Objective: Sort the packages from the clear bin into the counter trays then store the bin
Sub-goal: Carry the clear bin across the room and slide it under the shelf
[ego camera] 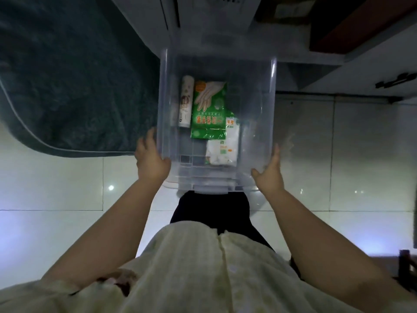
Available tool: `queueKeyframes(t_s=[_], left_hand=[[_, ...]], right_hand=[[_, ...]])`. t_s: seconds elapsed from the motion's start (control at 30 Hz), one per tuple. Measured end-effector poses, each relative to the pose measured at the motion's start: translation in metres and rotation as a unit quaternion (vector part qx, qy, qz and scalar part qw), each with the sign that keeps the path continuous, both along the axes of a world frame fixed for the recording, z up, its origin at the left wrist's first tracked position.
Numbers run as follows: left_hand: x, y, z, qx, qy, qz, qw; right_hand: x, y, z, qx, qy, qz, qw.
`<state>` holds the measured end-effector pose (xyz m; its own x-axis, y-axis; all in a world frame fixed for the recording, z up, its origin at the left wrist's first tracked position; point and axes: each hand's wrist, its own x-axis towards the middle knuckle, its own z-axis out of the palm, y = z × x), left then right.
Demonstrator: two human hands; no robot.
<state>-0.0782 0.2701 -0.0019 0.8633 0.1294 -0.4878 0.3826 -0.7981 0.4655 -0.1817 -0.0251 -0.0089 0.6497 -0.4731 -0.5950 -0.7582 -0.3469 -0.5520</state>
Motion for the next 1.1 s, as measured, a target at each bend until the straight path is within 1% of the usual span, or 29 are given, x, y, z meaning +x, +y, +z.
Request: queueKeyframes(t_s=[0.03,0.07,0.1,0.13,0.17,0.2,0.23,0.3,0.4,0.5,0.6,0.7,0.8,0.9,1.03,1.1], left_hand=[[-0.001,0.006,-0.006,-0.037,0.044,0.054,0.997],[-0.002,0.011,-0.011,-0.087,0.101,0.107,0.985],[-0.004,0.013,-0.014,-0.141,0.162,0.158,0.964],[-0.007,0.013,-0.015,-0.187,0.218,0.201,0.937],[-0.009,0.013,-0.013,-0.219,0.255,0.228,0.914],[-0.011,0.012,-0.010,-0.236,0.266,0.232,0.905],[-0.012,0.010,-0.006,-0.244,0.261,0.219,0.908],[-0.008,0.005,0.007,-0.269,0.243,0.172,0.916],[0.000,-0.009,0.039,-0.335,0.238,0.125,0.903],[-0.001,-0.038,0.076,-0.370,0.269,0.088,0.885],[-0.009,-0.084,0.104,-0.359,0.320,0.023,0.877],[-0.013,-0.147,0.127,-0.322,0.360,-0.057,0.874],[-0.019,-0.225,0.151,-0.279,0.388,-0.162,0.863],[-0.038,-0.311,0.173,-0.253,0.388,-0.254,0.849],[-0.087,-0.430,0.198,-0.275,0.344,-0.298,0.847],[-0.120,-0.487,0.215,-0.324,0.320,-0.312,0.834]], right_hand=[[-0.005,-0.001,-0.004,0.032,-0.005,-0.076,0.997],[-0.010,-0.003,-0.008,0.064,-0.003,-0.137,0.989],[-0.016,-0.005,-0.012,0.102,0.007,-0.182,0.978],[-0.022,-0.006,-0.016,0.149,0.022,-0.216,0.965],[-0.026,-0.006,-0.019,0.198,0.036,-0.241,0.950],[-0.029,-0.007,-0.021,0.234,0.043,-0.257,0.937],[-0.029,-0.009,-0.021,0.249,0.040,-0.269,0.929],[-0.024,-0.014,-0.011,0.239,0.015,-0.295,0.925],[-0.016,-0.029,0.021,0.220,-0.047,-0.343,0.912],[-0.031,-0.054,0.057,0.265,-0.107,-0.389,0.875],[-0.074,-0.082,0.086,0.284,-0.143,-0.429,0.846],[-0.129,-0.113,0.105,0.281,-0.175,-0.496,0.803],[-0.182,-0.149,0.121,0.293,-0.227,-0.553,0.746],[-0.227,-0.201,0.136,0.286,-0.267,-0.591,0.705],[-0.283,-0.295,0.167,0.257,-0.324,-0.623,0.664],[-0.311,-0.344,0.186,0.237,-0.348,-0.636,0.647]])
